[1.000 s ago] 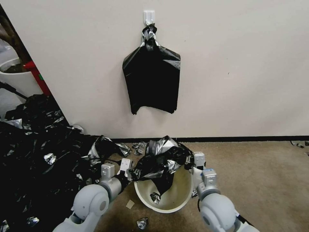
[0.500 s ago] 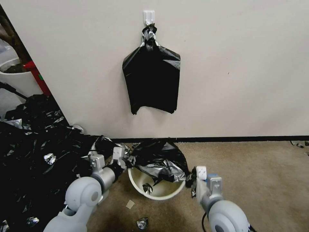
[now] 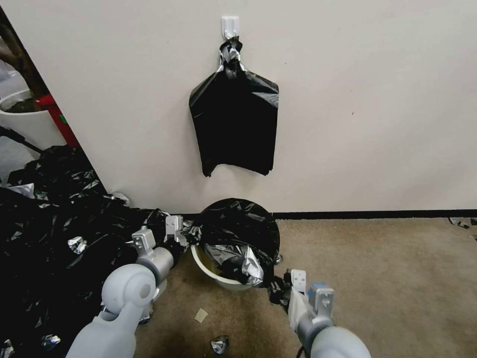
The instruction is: Place a trash bag onto the trash bin.
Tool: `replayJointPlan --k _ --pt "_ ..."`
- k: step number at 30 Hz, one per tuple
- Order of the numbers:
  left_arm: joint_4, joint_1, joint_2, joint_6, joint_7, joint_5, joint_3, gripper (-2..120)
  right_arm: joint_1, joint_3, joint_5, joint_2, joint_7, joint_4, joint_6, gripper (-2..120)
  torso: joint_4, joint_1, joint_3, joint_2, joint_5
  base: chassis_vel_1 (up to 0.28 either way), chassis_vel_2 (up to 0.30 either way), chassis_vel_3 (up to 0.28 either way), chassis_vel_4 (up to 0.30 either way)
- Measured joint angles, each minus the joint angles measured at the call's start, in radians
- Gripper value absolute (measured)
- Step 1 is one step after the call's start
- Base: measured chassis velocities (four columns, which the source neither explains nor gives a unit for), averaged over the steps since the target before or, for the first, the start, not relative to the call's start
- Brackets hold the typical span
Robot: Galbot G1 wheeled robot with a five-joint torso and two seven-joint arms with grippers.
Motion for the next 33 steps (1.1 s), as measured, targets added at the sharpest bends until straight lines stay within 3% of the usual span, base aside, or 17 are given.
replayJointPlan --k 2,4,6,8,10,12,15,18,21,33 --pt "0.016 -0.012 -0.005 -0.027 -0.017 0.008 0.012 7 -0.036 -0.006 -0.047 -0.014 -0.018 0.031 0.001 50 0.0 0.0 0.0 0.0 0.0 0.0 0.0 0.0 0.0" --pt "0.019 -0.014 -0.006 -0.031 -0.019 0.01 0.015 7 -0.041 -0.007 -0.053 -0.016 -0.02 0.036 0.001 52 0.0 0.0 0.0 0.0 0.0 0.0 0.0 0.0 0.0" --pt "0.033 -0.024 -0.01 -0.049 -0.03 0.019 0.026 7 -0.068 -0.01 -0.105 -0.028 -0.046 0.063 0.006 65 0.0 0.0 0.0 0.0 0.0 0.0 0.0 0.0 0.0" --pt "0.036 -0.026 -0.011 -0.05 -0.032 0.021 0.028 7 -0.074 -0.011 -0.136 -0.032 -0.067 0.067 0.018 67 0.0 0.0 0.0 0.0 0.0 0.0 0.0 0.0 0.0" --pt "0.038 -0.028 -0.015 -0.05 -0.034 0.022 0.031 7 -0.083 -0.008 -0.271 -0.042 -0.167 0.061 0.118 78 0.0 0.0 0.0 0.0 0.0 0.0 0.0 0.0 0.0" --pt "0.037 -0.028 -0.015 -0.05 -0.034 0.022 0.032 7 -0.082 -0.007 -0.295 -0.042 -0.186 0.057 0.142 80 0.0 0.0 0.0 0.0 0.0 0.0 0.0 0.0 0.0" --pt "0.029 -0.02 -0.019 -0.046 -0.034 0.022 0.032 7 -0.052 -0.006 -0.425 -0.031 -0.338 0.014 0.306 96 0.0 0.0 0.0 0.0 0.0 0.0 0.0 0.0 0.0" --pt "0.022 -0.011 -0.021 -0.043 -0.034 0.022 0.031 7 -0.023 -0.01 -0.463 -0.015 -0.38 -0.015 0.349 99 0.0002 0.0 0.0 0.0 0.0001 0.0 0.0 0.0 0.0" --pt "0.014 -0.003 -0.022 -0.038 -0.034 0.022 0.029 7 0.003 -0.017 -0.469 -0.001 -0.389 -0.037 0.359 93 0.0002 0.0 0.0 0.0 0.0001 0.0 0.0 0.0 0.0" --pt "-0.011 0.005 -0.027 -0.017 -0.04 0.019 0.024 7 0.026 -0.023 -0.455 0.012 -0.422 -0.069 0.396 45 0.0001 0.0 0.0 0.0 0.0 0.0 0.0 0.0 0.0"
